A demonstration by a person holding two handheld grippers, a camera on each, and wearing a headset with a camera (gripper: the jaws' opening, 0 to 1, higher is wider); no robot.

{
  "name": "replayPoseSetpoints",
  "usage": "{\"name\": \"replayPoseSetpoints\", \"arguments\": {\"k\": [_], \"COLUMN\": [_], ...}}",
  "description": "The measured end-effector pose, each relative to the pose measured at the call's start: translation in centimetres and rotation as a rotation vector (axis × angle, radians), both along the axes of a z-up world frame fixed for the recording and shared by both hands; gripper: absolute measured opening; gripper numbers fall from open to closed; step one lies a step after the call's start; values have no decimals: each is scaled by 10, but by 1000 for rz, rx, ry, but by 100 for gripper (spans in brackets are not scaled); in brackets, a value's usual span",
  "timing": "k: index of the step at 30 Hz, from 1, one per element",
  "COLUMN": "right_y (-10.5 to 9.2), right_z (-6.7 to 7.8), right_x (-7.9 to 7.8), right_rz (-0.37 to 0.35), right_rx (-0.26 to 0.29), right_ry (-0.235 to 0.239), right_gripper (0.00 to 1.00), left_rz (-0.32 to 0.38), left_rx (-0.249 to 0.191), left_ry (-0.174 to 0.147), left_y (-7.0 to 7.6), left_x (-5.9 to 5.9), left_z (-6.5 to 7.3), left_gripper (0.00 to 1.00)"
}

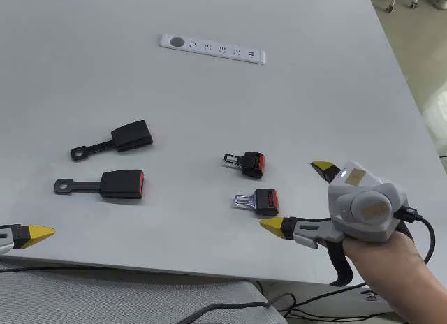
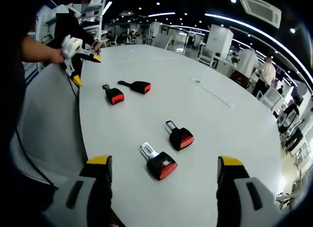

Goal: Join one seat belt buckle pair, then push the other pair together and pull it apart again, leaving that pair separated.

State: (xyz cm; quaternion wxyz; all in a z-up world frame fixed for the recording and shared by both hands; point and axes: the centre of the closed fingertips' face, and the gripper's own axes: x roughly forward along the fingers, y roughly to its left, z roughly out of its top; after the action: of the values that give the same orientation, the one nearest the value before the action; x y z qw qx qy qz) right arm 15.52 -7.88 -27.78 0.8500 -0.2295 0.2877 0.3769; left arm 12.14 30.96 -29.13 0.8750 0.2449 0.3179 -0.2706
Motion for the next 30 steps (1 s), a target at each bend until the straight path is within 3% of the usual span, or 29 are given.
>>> {"name": "replayPoseSetpoints", "arguments": {"k": [19,30], "right_y": [-3,-5], "right_z": [-4,-7], "right_x": [-1,1], "right_rz": [-19,-35], "right_rx": [16,16], "right_ry": [9,5], "right_gripper": [93,100], "left_rz": [10,13], "left_rx": [-7,-7], "left_ry": [4,6], "left_y": [0,-1], "left_x": [0,0], "left_z": [-1,-2], "left_gripper": [95,96]}}
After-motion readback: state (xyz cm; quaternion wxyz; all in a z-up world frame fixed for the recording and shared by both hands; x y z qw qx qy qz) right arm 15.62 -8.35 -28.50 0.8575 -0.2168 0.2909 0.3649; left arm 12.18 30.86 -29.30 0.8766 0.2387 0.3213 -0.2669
